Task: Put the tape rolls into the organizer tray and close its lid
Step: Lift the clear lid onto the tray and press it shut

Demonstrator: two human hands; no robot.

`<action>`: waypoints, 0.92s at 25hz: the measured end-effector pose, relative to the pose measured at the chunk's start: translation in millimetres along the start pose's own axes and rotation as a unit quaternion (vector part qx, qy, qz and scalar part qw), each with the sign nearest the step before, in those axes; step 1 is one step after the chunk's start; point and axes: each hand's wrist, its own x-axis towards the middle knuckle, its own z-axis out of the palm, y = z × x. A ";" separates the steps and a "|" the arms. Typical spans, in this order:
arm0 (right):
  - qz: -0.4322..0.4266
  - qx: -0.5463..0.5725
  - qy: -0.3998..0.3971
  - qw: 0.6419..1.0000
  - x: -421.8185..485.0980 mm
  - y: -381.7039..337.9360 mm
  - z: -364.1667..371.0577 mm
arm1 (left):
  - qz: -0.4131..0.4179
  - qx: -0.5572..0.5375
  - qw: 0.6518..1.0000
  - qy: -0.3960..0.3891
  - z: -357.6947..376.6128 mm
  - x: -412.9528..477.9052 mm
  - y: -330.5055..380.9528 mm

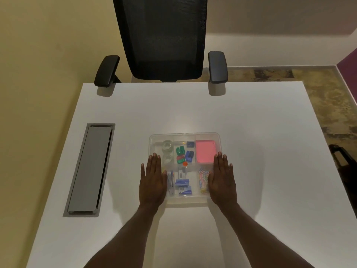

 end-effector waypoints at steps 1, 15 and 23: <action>0.000 0.000 0.001 1.000 -0.2 -0.7 1.3 | 0.000 -0.010 1.000 0.003 1.9 -1.7 -2.2; -0.025 -0.063 -0.036 0.997 -1.8 -7.0 -19.8 | 0.027 -0.032 0.999 -0.012 -10.3 -6.5 -0.1; -0.122 0.014 -0.068 0.990 -58.1 -45.3 -23.1 | 0.117 0.041 0.989 -0.076 -15.8 -58.8 30.0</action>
